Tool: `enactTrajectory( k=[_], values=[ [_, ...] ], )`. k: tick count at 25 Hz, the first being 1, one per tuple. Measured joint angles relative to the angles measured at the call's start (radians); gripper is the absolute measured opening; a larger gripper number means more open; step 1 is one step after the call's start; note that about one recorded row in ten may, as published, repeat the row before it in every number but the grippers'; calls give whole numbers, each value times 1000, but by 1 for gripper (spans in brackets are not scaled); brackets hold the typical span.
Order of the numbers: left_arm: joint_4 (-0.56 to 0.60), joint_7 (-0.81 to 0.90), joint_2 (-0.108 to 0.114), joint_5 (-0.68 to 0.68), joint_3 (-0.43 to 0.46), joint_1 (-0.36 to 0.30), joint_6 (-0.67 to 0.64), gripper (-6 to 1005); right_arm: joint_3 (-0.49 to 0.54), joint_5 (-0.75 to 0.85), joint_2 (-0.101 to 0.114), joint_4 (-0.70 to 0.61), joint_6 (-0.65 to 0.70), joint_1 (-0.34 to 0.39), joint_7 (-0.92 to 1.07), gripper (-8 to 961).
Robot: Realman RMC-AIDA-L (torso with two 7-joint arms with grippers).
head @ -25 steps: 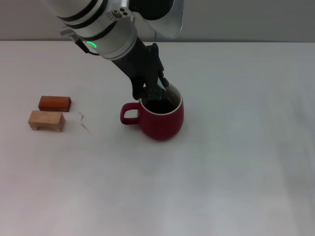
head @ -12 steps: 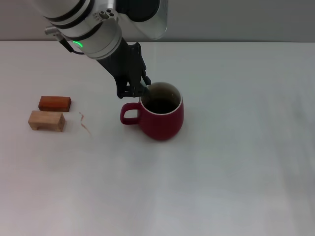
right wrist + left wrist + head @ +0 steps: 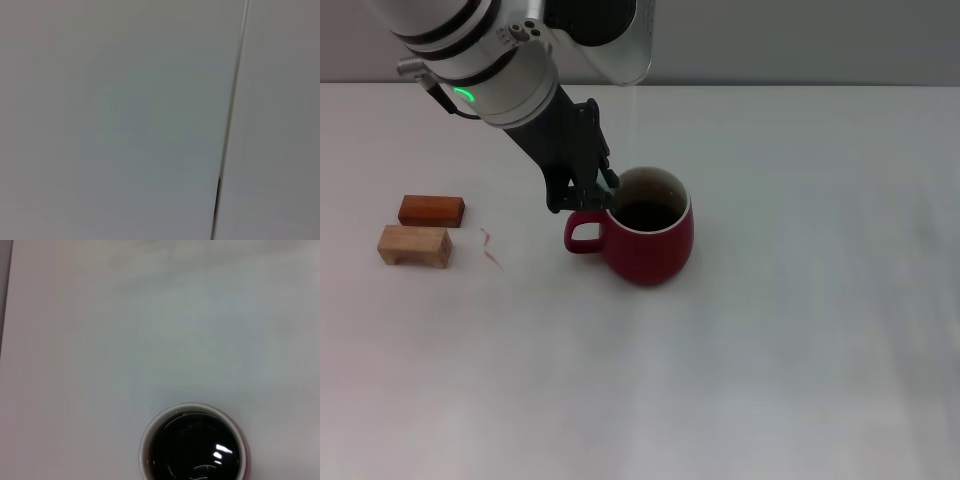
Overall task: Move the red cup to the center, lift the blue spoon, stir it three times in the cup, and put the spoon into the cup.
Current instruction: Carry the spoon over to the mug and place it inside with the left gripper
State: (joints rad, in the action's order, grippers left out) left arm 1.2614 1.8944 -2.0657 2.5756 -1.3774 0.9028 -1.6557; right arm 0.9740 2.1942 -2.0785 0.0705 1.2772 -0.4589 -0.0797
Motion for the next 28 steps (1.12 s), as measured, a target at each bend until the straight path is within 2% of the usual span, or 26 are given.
enactTrajectory(
  k=[11,21,28],
  values=[
    [6,-7,-5,-92,-14,7,6,178,0,1,1,0,1,4,0,731],
    [-13,-9,-5,-99,-46,0,120,178,0,1,2,0,4,8,0,732],
    [-34,-4,-3,-69,-52,-8,149,178,0,1,2,0,7,8,0,731]
  ],
)
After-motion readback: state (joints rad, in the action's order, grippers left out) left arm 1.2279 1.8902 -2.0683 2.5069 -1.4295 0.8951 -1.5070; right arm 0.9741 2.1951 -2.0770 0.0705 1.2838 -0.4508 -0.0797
